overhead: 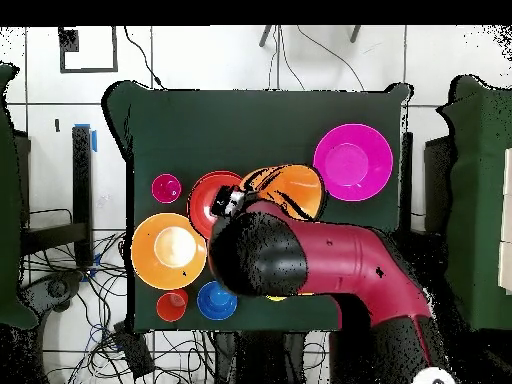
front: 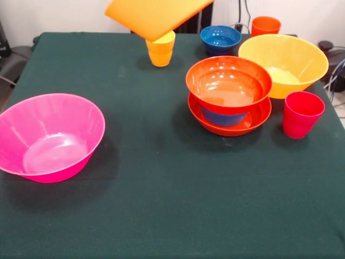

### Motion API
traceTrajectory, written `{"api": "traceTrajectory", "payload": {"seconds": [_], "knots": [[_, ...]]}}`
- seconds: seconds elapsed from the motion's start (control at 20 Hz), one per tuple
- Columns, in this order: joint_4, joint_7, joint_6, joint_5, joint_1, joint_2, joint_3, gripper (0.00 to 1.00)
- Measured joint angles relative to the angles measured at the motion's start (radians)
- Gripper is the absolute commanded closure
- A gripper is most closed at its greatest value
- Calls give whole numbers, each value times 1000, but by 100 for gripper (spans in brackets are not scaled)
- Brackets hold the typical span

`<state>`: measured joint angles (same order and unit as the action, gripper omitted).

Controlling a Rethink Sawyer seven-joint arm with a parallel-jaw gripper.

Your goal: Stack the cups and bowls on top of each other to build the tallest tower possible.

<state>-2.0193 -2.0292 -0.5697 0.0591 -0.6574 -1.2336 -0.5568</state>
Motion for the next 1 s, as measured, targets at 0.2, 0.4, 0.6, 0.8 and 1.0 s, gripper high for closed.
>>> {"api": "traceTrajectory", "payload": {"seconds": [0.2,0.4,0.6,0.8,1.0], "knots": [[52,-51,0,-4,66,21,37,100],[94,-94,0,-15,115,45,67,100],[137,-123,0,-33,150,73,83,100],[165,-127,0,-43,169,99,97,100],[188,-127,0,-61,189,133,119,100]]}}
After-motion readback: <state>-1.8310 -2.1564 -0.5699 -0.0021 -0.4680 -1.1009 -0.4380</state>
